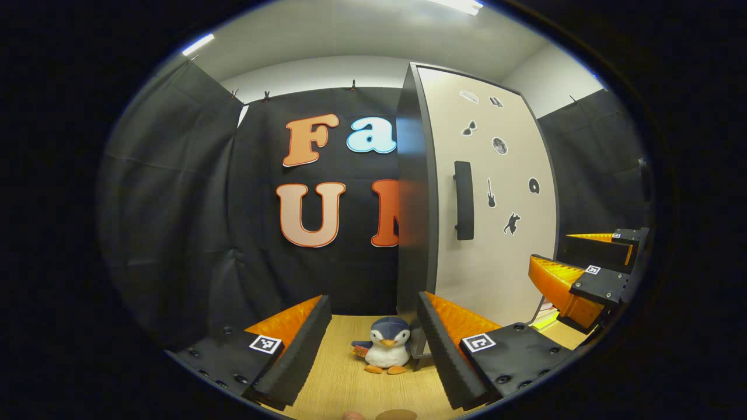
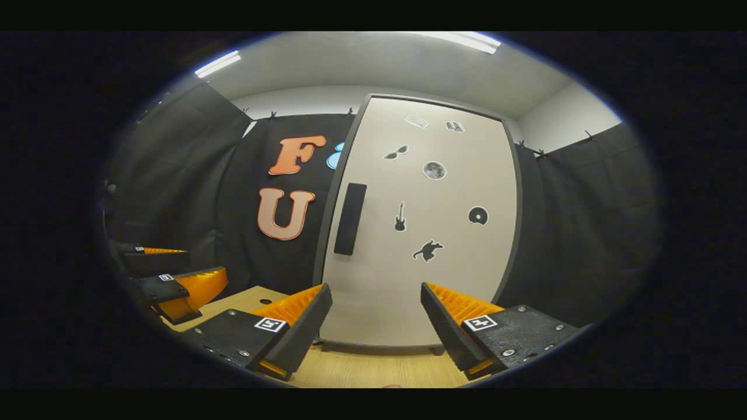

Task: Open the cabinet door with the right hand, grasp the bottle in the cabinet with the left hand and place it on the coaster, then close the cabinet door with the right hand.

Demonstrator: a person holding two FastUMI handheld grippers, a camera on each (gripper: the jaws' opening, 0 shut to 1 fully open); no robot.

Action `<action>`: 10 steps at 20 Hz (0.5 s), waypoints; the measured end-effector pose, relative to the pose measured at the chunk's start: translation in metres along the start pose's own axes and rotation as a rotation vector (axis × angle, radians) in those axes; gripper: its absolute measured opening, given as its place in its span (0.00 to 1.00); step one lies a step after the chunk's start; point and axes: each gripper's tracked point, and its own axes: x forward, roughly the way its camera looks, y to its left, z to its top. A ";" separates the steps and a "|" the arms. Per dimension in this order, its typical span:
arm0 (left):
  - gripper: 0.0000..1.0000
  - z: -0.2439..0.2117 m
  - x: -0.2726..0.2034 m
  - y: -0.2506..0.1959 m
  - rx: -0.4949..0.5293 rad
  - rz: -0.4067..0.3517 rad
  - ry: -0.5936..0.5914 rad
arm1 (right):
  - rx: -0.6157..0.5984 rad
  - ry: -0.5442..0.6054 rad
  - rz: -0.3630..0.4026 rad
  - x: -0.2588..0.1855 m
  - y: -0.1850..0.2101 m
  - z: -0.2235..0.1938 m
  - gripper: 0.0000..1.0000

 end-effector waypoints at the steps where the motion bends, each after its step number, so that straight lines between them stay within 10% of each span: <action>1: 0.96 0.000 0.000 0.003 -0.004 0.006 -0.001 | 0.010 -0.008 0.010 0.008 0.003 0.004 0.95; 10: 0.96 -0.010 0.002 0.034 -0.006 0.058 0.023 | 0.115 -0.018 0.058 0.084 0.030 0.027 0.95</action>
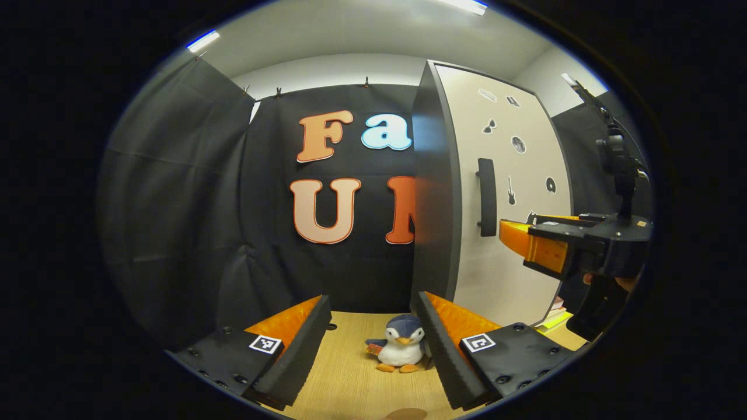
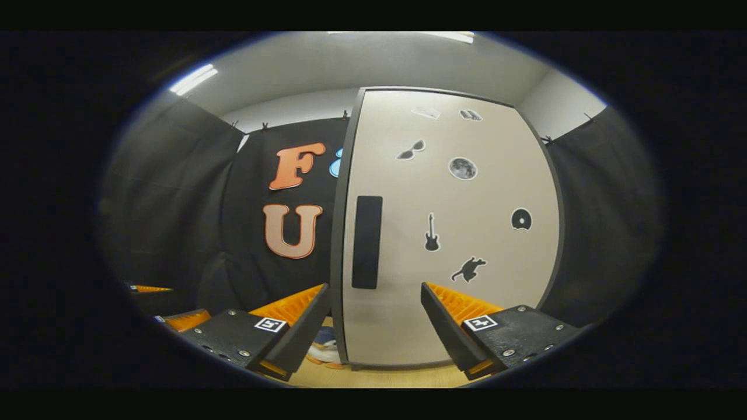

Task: Open the cabinet door with the right hand, grasp the bottle in the cabinet with the left hand and place it on the coaster, then close the cabinet door with the right hand.

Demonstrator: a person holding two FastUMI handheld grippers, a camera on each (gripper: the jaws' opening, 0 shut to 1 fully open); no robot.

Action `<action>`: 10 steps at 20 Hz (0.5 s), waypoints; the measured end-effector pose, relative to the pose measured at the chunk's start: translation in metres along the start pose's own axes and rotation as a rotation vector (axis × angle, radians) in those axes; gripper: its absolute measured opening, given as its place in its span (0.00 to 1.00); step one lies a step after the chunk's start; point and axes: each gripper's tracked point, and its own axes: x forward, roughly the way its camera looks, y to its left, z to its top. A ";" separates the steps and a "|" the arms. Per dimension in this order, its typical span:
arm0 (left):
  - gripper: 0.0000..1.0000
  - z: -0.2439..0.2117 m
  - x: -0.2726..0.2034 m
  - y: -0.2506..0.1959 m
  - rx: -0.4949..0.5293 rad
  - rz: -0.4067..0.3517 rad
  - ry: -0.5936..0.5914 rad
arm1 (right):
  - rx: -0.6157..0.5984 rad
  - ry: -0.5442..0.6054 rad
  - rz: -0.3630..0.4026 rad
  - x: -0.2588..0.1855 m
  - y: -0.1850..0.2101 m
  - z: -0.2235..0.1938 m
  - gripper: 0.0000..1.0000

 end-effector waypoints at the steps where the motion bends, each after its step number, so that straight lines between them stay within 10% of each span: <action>1: 0.97 -0.003 0.002 0.004 -0.004 0.007 0.006 | 0.003 0.001 0.002 0.008 0.002 0.001 0.95; 10: 0.96 -0.013 0.007 0.032 0.000 0.053 0.029 | -0.007 0.010 -0.053 0.066 0.005 0.002 0.88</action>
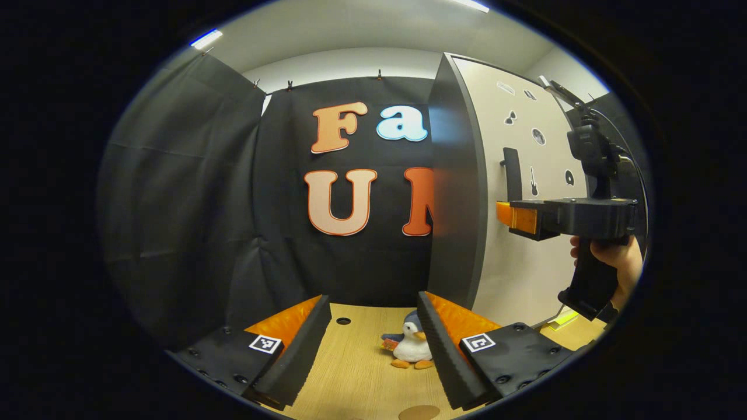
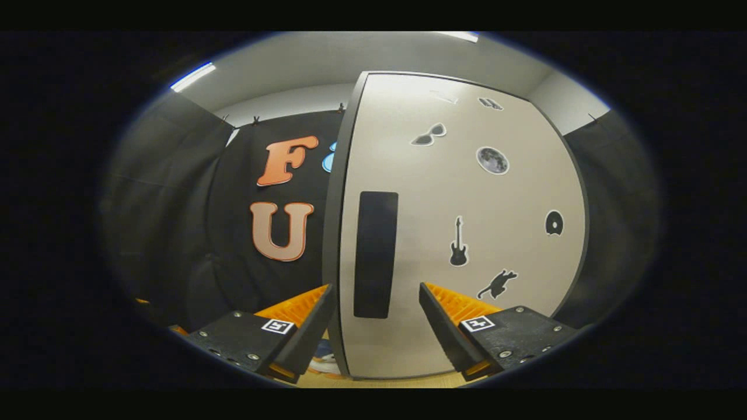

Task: Open the cabinet door with the right hand, grasp the bottle in the cabinet with the left hand and place it on the coaster, then close the cabinet door with the right hand.

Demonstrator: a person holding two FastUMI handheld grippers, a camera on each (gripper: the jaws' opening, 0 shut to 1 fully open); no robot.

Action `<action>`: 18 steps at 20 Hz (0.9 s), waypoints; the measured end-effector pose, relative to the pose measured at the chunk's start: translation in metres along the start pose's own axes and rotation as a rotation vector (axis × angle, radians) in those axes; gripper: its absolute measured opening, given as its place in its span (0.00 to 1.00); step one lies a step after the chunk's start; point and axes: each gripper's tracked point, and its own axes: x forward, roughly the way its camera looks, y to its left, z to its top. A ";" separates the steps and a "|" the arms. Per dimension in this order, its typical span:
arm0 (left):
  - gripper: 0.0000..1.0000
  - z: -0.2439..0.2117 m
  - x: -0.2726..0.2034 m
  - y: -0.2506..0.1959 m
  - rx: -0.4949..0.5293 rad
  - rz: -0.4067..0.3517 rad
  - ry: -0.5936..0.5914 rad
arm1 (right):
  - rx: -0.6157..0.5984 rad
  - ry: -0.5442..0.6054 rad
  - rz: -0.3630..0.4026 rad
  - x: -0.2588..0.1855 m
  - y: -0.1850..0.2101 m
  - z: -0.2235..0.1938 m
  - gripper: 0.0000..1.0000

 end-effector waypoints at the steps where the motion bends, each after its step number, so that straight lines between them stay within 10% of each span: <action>1: 0.99 -0.001 0.001 0.002 -0.003 0.001 0.003 | 0.008 -0.003 -0.002 0.002 0.000 0.001 0.84; 18: 0.99 -0.013 0.015 0.025 -0.030 -0.071 0.038 | 0.089 0.003 -0.057 0.006 0.002 0.008 0.21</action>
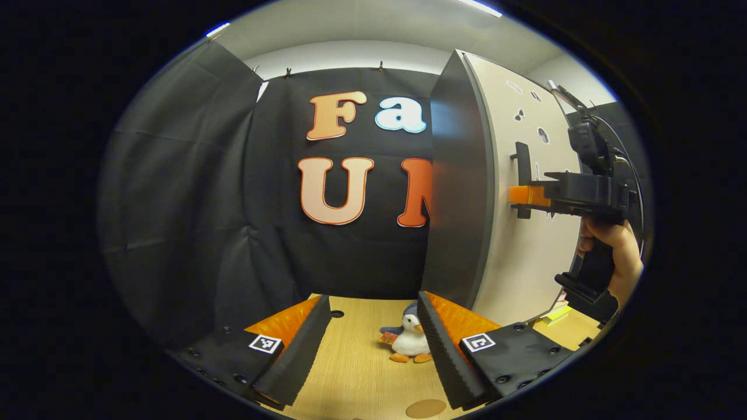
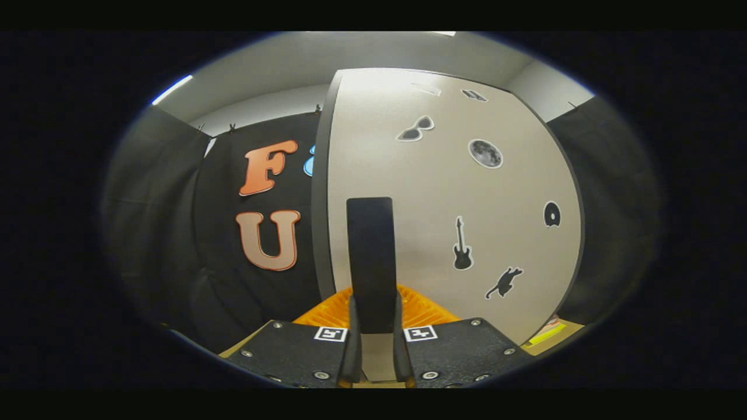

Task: Open the cabinet door with the right hand, grasp the bottle in the cabinet with the left hand and place it on the coaster, then close the cabinet door with the right hand.

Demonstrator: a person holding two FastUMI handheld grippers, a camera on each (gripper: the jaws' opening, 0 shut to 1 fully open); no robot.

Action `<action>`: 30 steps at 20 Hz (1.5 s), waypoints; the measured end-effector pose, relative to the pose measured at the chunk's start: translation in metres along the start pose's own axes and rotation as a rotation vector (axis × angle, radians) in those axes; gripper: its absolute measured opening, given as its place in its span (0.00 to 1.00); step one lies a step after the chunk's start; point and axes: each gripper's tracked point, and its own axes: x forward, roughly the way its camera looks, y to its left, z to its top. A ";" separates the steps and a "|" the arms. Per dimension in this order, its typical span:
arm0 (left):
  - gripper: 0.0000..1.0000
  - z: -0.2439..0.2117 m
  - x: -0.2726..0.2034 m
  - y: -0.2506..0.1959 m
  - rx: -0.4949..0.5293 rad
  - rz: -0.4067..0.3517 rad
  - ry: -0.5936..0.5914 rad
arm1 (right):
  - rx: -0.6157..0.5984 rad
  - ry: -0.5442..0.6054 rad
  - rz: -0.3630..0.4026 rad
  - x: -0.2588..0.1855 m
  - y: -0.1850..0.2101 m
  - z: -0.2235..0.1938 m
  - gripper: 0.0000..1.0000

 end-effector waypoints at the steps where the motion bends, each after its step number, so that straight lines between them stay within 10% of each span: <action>1: 0.99 0.001 0.000 -0.001 0.003 0.002 -0.002 | 0.006 -0.003 0.007 -0.002 -0.001 0.000 0.20; 17: 0.94 0.010 -0.067 -0.090 -0.039 0.021 -0.036 | 0.023 -0.030 0.117 -0.078 -0.037 0.009 0.18; 30: 0.94 0.019 -0.085 -0.181 -0.029 -0.121 -0.073 | 0.032 -0.047 -0.046 -0.129 -0.103 0.015 0.10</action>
